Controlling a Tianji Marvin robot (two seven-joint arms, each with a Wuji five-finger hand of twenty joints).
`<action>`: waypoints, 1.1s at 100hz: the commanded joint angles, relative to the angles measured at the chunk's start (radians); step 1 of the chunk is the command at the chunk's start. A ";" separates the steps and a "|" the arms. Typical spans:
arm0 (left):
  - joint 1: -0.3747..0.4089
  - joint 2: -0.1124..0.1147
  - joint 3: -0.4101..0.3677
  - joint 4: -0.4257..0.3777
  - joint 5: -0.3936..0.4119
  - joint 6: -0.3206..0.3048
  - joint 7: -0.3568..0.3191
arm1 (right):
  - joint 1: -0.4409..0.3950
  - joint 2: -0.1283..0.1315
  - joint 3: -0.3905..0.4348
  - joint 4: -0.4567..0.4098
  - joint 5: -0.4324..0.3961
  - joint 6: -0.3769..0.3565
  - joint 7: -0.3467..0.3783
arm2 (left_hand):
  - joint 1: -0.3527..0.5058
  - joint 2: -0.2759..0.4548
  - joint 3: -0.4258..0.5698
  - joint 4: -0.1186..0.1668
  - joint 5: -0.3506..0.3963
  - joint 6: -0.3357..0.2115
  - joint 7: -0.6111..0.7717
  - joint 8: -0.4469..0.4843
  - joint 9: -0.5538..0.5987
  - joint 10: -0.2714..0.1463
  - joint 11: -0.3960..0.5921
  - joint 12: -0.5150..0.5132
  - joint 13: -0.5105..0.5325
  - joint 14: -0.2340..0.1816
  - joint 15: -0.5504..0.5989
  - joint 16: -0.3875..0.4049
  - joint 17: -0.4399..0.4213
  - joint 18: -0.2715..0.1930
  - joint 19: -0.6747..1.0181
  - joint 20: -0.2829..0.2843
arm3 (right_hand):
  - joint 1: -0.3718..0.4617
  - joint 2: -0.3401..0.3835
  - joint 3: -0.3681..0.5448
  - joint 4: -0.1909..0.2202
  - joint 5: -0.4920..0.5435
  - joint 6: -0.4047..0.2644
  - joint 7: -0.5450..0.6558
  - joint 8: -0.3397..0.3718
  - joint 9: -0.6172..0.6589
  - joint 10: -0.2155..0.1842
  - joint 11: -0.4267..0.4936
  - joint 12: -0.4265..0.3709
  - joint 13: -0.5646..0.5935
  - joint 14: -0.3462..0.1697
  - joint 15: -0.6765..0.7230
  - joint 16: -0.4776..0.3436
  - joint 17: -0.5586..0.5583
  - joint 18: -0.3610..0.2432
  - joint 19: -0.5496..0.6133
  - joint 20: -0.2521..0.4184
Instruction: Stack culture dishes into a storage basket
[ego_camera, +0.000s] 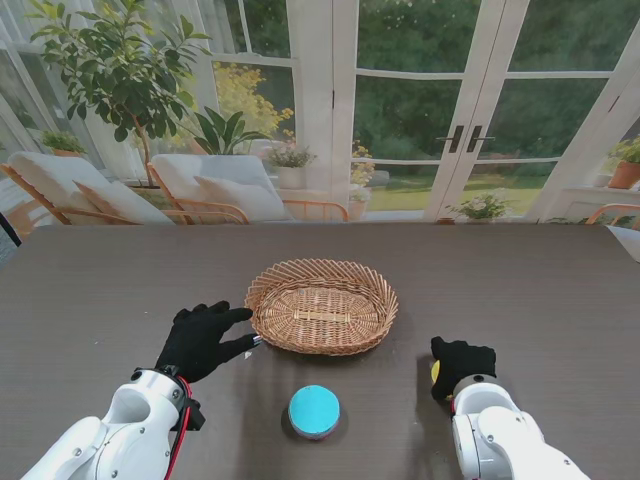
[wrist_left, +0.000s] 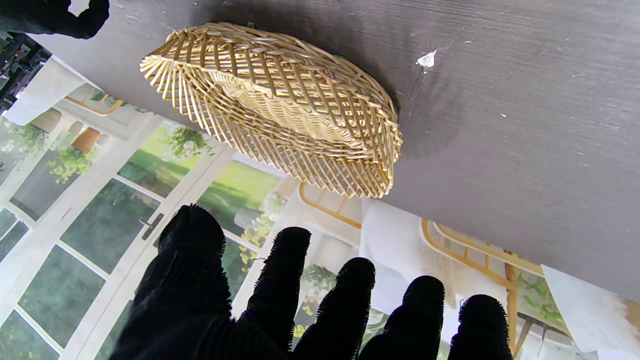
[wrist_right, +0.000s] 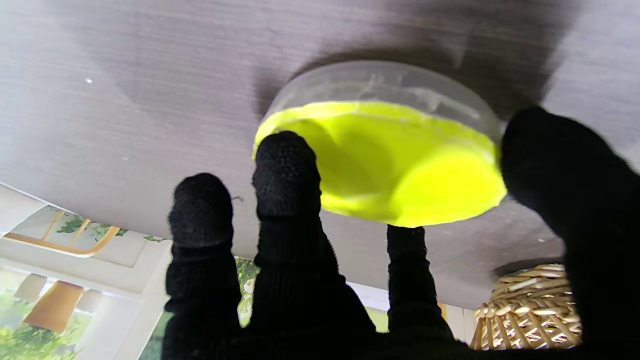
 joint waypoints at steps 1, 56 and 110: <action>0.006 -0.003 -0.002 -0.009 0.001 0.000 -0.018 | -0.013 -0.001 -0.002 0.011 -0.002 0.003 0.018 | 0.021 0.054 -0.007 0.032 0.006 -0.022 0.005 0.007 0.018 0.009 -0.001 0.004 0.030 0.014 0.004 0.012 -0.005 -0.013 -0.014 0.012 | 0.119 0.020 0.264 0.040 0.010 -0.010 0.023 0.000 0.072 -0.122 0.122 0.060 0.049 -0.011 0.017 0.016 0.174 -0.003 0.056 -0.008; 0.021 -0.002 -0.009 -0.020 0.010 0.003 -0.019 | -0.030 -0.004 0.043 -0.077 -0.040 -0.094 0.025 | 0.036 0.058 -0.002 0.034 0.009 -0.022 0.006 0.007 0.018 0.008 -0.001 0.004 0.030 0.013 0.004 0.011 -0.005 -0.015 -0.014 0.012 | 0.127 0.022 0.251 0.030 0.020 -0.018 0.030 -0.003 0.060 -0.123 0.126 0.065 0.061 -0.025 0.018 0.016 0.185 -0.011 0.052 -0.017; 0.031 -0.004 -0.015 -0.026 0.011 0.003 -0.012 | -0.083 -0.005 0.091 -0.211 -0.062 -0.208 0.063 | 0.039 0.059 -0.006 0.034 0.014 -0.022 0.007 0.008 0.019 0.008 0.000 0.004 0.031 0.013 0.004 0.012 -0.006 -0.014 -0.014 0.012 | 0.131 0.018 0.243 0.028 0.028 -0.022 0.028 -0.007 0.049 -0.126 0.125 0.069 0.059 -0.027 0.020 0.017 0.188 -0.011 0.051 -0.021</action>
